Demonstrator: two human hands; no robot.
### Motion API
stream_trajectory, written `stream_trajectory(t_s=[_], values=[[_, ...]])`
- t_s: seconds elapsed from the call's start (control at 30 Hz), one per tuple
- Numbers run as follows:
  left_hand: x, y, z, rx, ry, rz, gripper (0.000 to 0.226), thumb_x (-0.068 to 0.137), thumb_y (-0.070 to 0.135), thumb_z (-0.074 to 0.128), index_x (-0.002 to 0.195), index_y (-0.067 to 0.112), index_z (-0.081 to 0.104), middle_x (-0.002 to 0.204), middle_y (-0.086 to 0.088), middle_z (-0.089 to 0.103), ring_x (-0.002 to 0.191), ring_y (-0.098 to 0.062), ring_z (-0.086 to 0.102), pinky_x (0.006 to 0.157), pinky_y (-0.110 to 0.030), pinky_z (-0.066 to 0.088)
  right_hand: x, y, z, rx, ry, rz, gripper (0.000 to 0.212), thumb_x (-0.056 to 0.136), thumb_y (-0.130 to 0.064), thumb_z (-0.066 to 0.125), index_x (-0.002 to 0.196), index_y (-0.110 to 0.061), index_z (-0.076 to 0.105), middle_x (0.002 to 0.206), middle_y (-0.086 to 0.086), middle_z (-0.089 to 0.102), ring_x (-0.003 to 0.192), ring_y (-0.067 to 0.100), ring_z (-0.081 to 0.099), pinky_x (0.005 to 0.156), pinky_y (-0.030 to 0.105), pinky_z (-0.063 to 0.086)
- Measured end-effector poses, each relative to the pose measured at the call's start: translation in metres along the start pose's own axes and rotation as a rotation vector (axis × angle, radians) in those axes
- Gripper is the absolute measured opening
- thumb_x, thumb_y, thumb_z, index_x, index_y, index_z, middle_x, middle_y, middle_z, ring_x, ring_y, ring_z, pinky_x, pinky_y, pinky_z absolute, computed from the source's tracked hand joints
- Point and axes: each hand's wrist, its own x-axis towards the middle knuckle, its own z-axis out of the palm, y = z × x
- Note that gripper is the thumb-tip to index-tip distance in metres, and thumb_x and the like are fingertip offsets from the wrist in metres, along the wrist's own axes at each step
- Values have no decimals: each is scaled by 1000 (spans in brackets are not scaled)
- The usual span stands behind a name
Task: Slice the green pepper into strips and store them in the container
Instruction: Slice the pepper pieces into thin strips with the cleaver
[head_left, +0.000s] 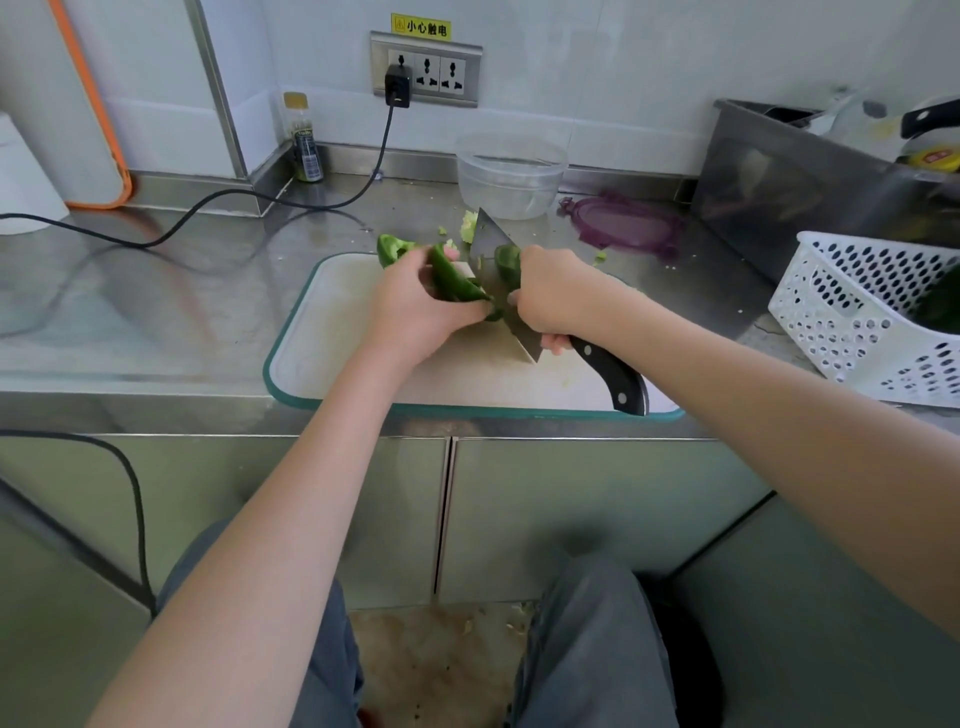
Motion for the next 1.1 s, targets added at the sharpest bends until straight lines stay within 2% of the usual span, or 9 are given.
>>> stream_trajectory(t_s=[0.07, 0.13, 0.3, 0.47, 0.6, 0.73, 0.87, 0.93, 1.1], values=[[-1, -2, 1, 25, -65, 13, 57, 60, 14, 87, 108, 24, 57, 109, 3, 65, 103, -14, 62, 94, -34, 51, -7, 4, -3, 0, 4, -6, 20, 98, -10, 38, 86, -7, 53, 56, 6, 55, 24, 8, 49, 28, 16, 41], [-2, -2, 1, 43, -111, 28, 55, 59, 14, 87, 103, 27, 57, 108, 6, 64, 103, -13, 61, 95, -37, 51, -10, 10, -3, 49, -40, 58, 30, 101, -15, 33, 106, 1, 58, 58, 6, 56, 25, 8, 48, 34, 18, 43], [-1, -1, 4, 143, -196, 39, 65, 56, 22, 90, 111, 21, 55, 111, 14, 60, 105, -8, 57, 96, -33, 48, -17, 35, -6, 139, 74, 58, 20, 100, -19, 42, 115, -5, 42, 57, 12, 54, 19, 9, 44, 24, 16, 36], [-1, -1, 4, 132, -183, 36, 64, 56, 23, 90, 110, 20, 56, 110, 13, 60, 104, -9, 57, 95, -34, 49, -11, 46, -22, 164, 167, 44, 28, 98, -23, 44, 118, -3, 40, 59, 17, 60, 25, 15, 49, 25, 16, 32], [0, 2, 1, 19, -9, 33, 56, 60, 24, 87, 106, 19, 56, 110, 8, 61, 106, -10, 58, 90, -23, 48, -7, 48, -20, 242, 115, 48, 35, 96, -22, 42, 125, -3, 42, 79, 24, 67, 41, 26, 57, 30, 19, 35], [0, 2, 0, 6, -32, 30, 57, 61, 21, 87, 109, 19, 56, 109, 8, 61, 105, -10, 59, 90, -21, 46, -11, 61, -2, 274, 71, 35, 58, 98, -29, 46, 145, -7, 19, 73, 21, 65, 48, 28, 57, 29, 18, 36], [-4, 3, 3, 49, -139, 74, 59, 58, 22, 89, 104, 23, 51, 106, 8, 60, 99, -7, 59, 90, -24, 48, -17, 73, -11, 286, 126, 125, 60, 98, -28, 45, 146, -5, 18, 57, 16, 60, 22, 12, 42, 27, 12, 31], [-5, 4, 5, 124, -206, 99, 65, 61, 21, 87, 110, 25, 45, 108, 7, 56, 102, -10, 56, 90, -26, 45, -22, 71, -18, 279, 150, 111, 60, 98, -30, 44, 147, -8, 17, 55, 15, 60, 20, 11, 40, 28, 11, 30], [-7, 1, 11, 331, -299, 151, 58, 72, 26, 76, 114, 22, 36, 117, 0, 47, 111, -20, 45, 93, -33, 41, -33, 48, -25, 294, 164, 53, 29, 97, -23, 42, 123, -9, 42, 54, 17, 56, 21, 14, 42, 29, 14, 31]])
